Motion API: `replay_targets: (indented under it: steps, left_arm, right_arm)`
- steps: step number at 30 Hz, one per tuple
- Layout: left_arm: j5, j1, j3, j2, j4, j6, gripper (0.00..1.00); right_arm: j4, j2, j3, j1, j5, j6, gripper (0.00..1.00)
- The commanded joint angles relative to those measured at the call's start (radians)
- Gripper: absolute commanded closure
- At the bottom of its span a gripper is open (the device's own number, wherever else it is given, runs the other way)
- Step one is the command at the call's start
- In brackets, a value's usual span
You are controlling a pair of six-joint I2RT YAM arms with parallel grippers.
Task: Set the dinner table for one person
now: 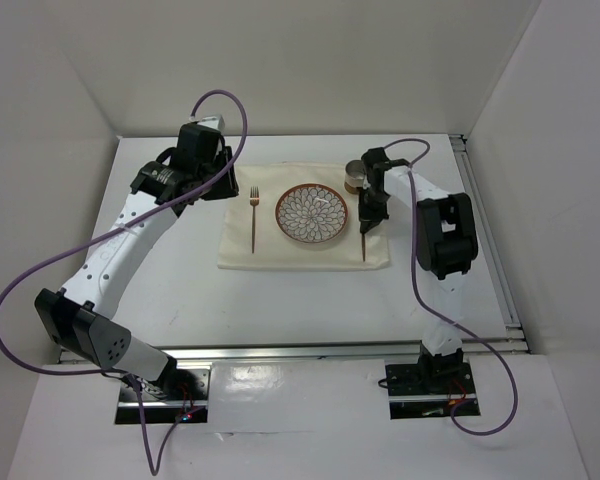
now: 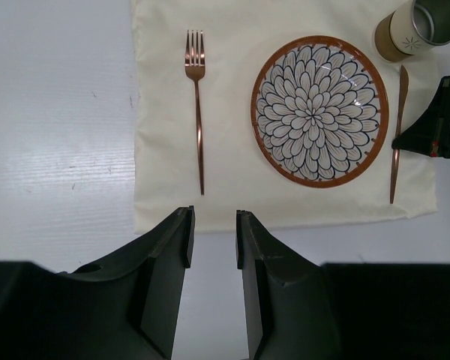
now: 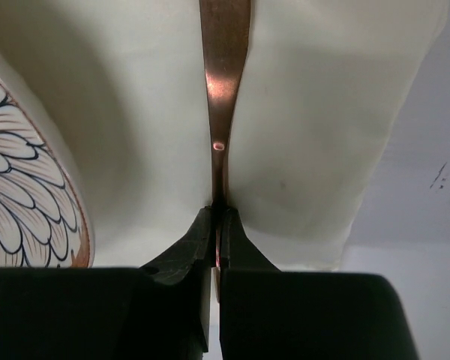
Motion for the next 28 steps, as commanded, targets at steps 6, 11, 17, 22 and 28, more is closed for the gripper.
replay_targets:
  steps: [6,11,17,22,28]
  left_arm:
    - [-0.014,0.005,0.011,-0.019,-0.001,0.011,0.54]
    - [-0.014,0.005,-0.002,-0.028,-0.001,0.011,0.54]
    - [-0.015,0.005,-0.002,-0.037,-0.01,0.02,0.55]
    - [-0.035,0.005,-0.002,-0.048,-0.02,0.02,0.55]
    - [-0.017,0.005,-0.029,-0.066,-0.009,0.02,0.55]
  right_arm:
    - [0.047,-0.008,0.051,-0.001,0.013,0.06,0.51]
    - [0.018,-0.119,0.062,-0.001,0.044,0.069,0.21]
    - [-0.027,-0.313,0.084,-0.04,0.189,0.16,0.08]
    - [-0.071,-0.475,-0.004,-0.107,0.231,0.204,0.03]
    - [-0.045,-0.676,-0.189,-0.152,0.289,0.195,0.03]
